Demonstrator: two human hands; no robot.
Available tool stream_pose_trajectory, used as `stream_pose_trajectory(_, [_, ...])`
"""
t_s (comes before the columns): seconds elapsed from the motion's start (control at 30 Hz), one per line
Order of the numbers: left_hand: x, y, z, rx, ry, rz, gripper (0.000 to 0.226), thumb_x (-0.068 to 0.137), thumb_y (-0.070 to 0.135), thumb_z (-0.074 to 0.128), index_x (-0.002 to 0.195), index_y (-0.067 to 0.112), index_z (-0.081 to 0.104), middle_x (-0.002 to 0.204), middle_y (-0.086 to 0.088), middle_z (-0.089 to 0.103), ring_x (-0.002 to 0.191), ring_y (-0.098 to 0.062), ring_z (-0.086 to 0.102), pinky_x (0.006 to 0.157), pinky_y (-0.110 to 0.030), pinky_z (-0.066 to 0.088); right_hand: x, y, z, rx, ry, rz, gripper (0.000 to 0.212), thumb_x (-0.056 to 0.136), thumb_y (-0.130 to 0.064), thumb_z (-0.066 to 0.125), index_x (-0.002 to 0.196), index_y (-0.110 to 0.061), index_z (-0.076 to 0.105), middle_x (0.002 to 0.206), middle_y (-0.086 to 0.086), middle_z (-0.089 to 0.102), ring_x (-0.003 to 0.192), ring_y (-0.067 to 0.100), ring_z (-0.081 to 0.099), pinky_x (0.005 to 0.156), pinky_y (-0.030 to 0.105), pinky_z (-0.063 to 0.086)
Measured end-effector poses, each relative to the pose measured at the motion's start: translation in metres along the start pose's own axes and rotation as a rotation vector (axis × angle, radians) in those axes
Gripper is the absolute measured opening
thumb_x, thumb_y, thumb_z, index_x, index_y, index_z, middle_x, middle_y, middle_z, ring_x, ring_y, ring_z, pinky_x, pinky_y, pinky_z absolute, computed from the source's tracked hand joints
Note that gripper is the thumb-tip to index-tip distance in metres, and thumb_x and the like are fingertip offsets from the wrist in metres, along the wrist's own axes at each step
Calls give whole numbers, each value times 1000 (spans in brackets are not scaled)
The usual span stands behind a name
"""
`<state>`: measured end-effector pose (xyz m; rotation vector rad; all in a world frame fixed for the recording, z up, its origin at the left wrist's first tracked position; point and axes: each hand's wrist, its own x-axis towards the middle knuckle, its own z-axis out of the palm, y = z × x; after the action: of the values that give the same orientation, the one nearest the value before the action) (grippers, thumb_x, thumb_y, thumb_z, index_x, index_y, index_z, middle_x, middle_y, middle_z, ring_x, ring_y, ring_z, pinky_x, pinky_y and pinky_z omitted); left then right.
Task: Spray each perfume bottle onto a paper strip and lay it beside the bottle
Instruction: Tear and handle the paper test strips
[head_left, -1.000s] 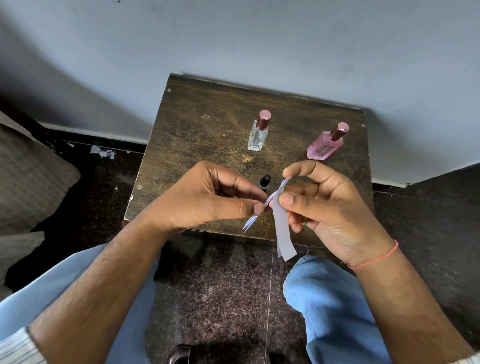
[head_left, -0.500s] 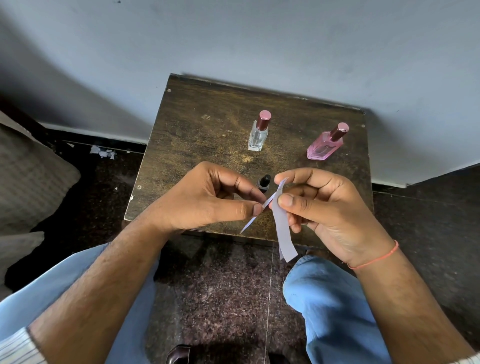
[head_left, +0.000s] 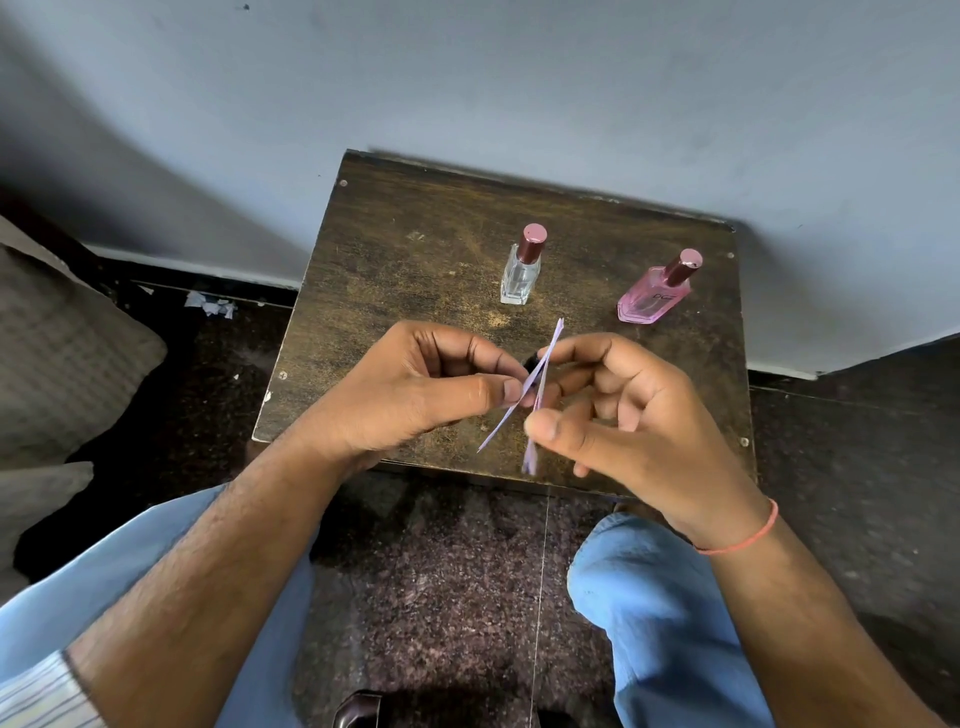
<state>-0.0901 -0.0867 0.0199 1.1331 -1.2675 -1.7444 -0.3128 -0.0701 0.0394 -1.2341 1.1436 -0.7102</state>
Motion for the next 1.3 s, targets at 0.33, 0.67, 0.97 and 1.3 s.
stream_pose_trajectory(0.33, [-1,8,9,-39,85,-23,32,95,-23,56,121,-7,66,52,15,69,42,11,58,49,2,42,-5,1,25,-279,23,19,68,77,-33,98,131,-39,57,98,-10,84,67,24,67,83,50,64])
stream_pose_trajectory(0.67, [-2,12,15,-43,99,-35,30,94,-22,58,120,-10,67,59,13,74,45,13,59,51,2,42,-6,3,24,-300,78,-2,60,79,-25,96,127,-35,62,86,-10,83,59,2,60,66,17,52])
stream_pose_trajectory(0.97, [-3,13,15,-49,109,-36,30,94,-21,59,118,-5,68,59,13,73,45,10,60,51,1,43,-5,4,23,-283,85,-21,62,81,-21,94,130,-35,60,90,-9,84,59,2,60,67,20,52])
stream_pose_trajectory(1.3, [-2,13,12,-52,132,-23,30,93,-21,61,121,-10,67,61,13,74,45,11,60,51,1,43,-5,2,19,-361,108,-38,63,80,-30,95,131,-43,60,85,-10,84,61,13,69,69,36,62])
